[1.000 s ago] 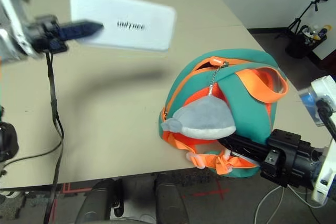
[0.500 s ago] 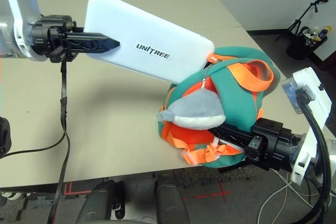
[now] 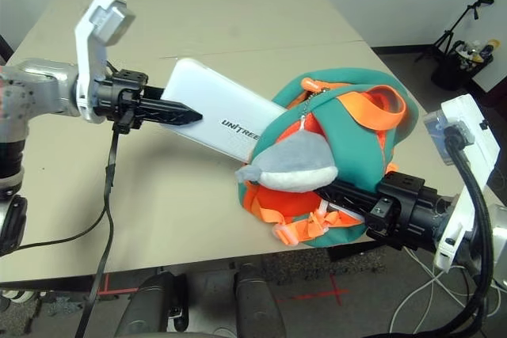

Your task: Put the pencil case into the backpack and zip it.

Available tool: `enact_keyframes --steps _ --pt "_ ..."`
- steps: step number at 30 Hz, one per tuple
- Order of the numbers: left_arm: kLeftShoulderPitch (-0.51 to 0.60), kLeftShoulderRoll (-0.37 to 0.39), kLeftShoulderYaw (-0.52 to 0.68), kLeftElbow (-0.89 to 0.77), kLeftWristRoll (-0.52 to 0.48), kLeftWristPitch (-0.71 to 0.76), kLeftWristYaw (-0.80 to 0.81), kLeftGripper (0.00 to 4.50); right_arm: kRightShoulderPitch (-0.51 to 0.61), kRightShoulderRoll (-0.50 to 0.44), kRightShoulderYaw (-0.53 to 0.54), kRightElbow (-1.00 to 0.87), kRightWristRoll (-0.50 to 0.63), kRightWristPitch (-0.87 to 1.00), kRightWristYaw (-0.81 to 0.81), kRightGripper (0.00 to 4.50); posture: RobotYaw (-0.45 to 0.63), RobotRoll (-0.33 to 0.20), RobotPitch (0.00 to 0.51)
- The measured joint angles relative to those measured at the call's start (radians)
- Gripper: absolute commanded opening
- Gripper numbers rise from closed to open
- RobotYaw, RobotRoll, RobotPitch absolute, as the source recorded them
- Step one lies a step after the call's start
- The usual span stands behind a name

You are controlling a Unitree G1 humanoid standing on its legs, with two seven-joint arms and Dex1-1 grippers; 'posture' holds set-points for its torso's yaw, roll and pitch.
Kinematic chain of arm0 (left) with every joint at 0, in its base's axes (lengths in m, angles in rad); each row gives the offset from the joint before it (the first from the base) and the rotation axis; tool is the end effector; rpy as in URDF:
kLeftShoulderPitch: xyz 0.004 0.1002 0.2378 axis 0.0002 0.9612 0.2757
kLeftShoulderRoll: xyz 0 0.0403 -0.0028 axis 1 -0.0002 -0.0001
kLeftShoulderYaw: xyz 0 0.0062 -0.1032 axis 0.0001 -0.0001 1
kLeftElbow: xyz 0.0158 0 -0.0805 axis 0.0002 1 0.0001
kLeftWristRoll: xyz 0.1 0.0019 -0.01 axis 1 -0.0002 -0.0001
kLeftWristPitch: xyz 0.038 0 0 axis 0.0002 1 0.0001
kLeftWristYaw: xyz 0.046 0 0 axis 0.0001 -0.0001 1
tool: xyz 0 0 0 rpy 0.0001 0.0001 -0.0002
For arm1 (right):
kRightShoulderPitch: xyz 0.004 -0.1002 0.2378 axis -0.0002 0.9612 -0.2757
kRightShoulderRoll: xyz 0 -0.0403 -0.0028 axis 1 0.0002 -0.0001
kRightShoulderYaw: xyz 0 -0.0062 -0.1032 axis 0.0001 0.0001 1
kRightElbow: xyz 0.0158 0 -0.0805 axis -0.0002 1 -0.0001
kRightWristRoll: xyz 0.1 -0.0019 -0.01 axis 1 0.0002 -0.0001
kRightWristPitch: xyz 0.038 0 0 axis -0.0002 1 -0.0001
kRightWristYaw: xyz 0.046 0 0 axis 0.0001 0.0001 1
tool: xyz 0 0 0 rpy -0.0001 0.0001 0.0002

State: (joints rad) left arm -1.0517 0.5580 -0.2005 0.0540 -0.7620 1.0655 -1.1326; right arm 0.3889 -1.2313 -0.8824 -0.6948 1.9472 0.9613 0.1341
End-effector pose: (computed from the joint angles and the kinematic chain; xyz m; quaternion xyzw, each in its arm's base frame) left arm 0.3039 0.1430 0.2696 0.0102 0.1399 -0.7092 0.6909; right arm 0.1166 -0.2549 0.2545 0.0798 0.2089 0.3598 0.9058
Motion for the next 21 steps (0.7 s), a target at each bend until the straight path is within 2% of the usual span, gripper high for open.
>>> enact_keyframes --steps 6,12,21 --pt "-0.066 -0.111 -0.085 0.106 0.120 -0.115 -0.041 1.41 -0.031 0.000 0.027 -0.001 0.000 -0.005 -0.018 0.13 -0.20 0.000 0.104" --pt "-0.082 -0.216 -0.139 0.175 0.221 -0.205 -0.056 1.41 -0.058 0.001 0.064 -0.001 0.000 -0.017 -0.034 0.13 -0.19 0.000 0.101" --pt "-0.060 -0.271 -0.177 0.165 0.293 -0.213 -0.057 1.41 -0.097 0.003 0.117 -0.001 -0.007 -0.026 -0.040 0.13 -0.18 0.000 0.101"
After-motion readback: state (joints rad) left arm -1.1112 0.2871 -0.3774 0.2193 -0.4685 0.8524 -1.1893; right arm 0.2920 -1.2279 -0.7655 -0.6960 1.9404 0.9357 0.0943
